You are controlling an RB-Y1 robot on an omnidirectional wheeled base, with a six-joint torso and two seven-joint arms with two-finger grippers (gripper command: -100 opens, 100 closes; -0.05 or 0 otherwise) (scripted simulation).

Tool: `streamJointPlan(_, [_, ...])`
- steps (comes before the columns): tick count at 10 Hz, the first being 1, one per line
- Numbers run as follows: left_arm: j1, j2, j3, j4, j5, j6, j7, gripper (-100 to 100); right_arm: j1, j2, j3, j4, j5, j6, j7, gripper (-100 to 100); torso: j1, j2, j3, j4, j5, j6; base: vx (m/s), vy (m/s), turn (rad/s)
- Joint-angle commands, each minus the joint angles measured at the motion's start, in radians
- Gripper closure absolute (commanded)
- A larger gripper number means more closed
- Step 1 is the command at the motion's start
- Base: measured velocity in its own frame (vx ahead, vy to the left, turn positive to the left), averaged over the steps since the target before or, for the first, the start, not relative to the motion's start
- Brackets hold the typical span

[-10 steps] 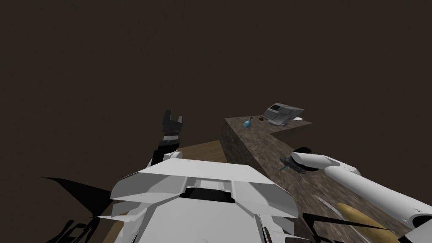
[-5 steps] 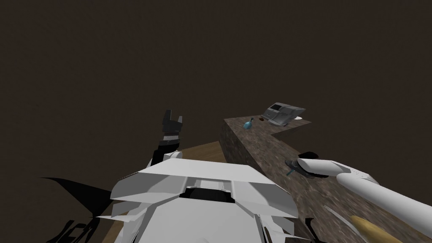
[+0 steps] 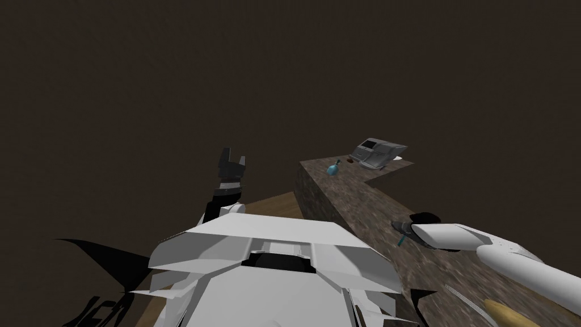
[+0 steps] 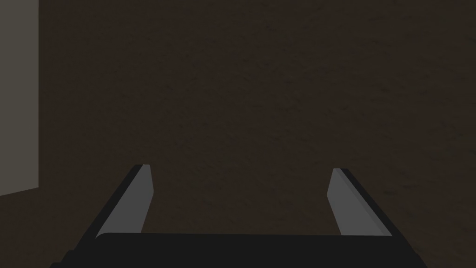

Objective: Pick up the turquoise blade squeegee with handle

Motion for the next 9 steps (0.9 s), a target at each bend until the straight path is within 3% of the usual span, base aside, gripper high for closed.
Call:
streamJointPlan(1, [0.000, 0.000, 0.000, 0.000, 0.000, 0.000, 0.000, 0, 0.049, -0.019, 0.016, -0.008, 0.009, -0.050, -0.030, 100, 0.000, 0.000, 0.000, 0.000, 0.000, 0.000, 0.159, 0.025, -0.126])
streamJointPlan(3, [0.000, 0.000, 0.000, 0.000, 0.000, 0.000, 0.000, 0, 0.049, -0.019, 0.016, -0.008, 0.009, -0.089, -0.030, 100, -0.001, 0.000, 0.000, 0.000, -0.001, -0.004, 0.043, -0.004, 0.009])
streamJointPlan(4, [0.000, 0.000, 0.000, 0.000, 0.000, 0.000, 0.000, 0, 0.100, -0.069, 0.045, -0.047, 0.035, -0.127, -0.085, 100, -0.002, 0.003, 0.001, 0.000, -0.001, -0.004, 0.116, 0.012, -0.127])
streamJointPlan(7, [0.000, 0.000, 0.000, 0.000, 0.000, 0.000, 0.000, 0, 0.133, -0.071, 0.045, -0.047, 0.035, -0.195, -0.094, 100, 0.000, 0.000, -0.001, 0.000, -0.001, -0.004, 0.083, 0.013, -0.039])
streamJointPlan(8, [0.000, 0.000, 0.000, 0.000, 0.000, 0.000, 0.000, 0, 0.184, -0.121, 0.075, -0.085, 0.061, -0.230, -0.148, 100, -0.001, 0.003, 0.001, 0.000, -0.001, -0.004, 0.126, 0.002, -0.135])
streamJointPlan(9, [0.000, 0.000, 0.000, 0.000, 0.000, 0.000, 0.000, 0, 0.215, -0.122, 0.075, -0.085, 0.061, -0.255, -0.158, 100, -0.001, 0.000, 0.000, 0.000, 0.000, -0.001, 0.156, 0.030, -0.116])
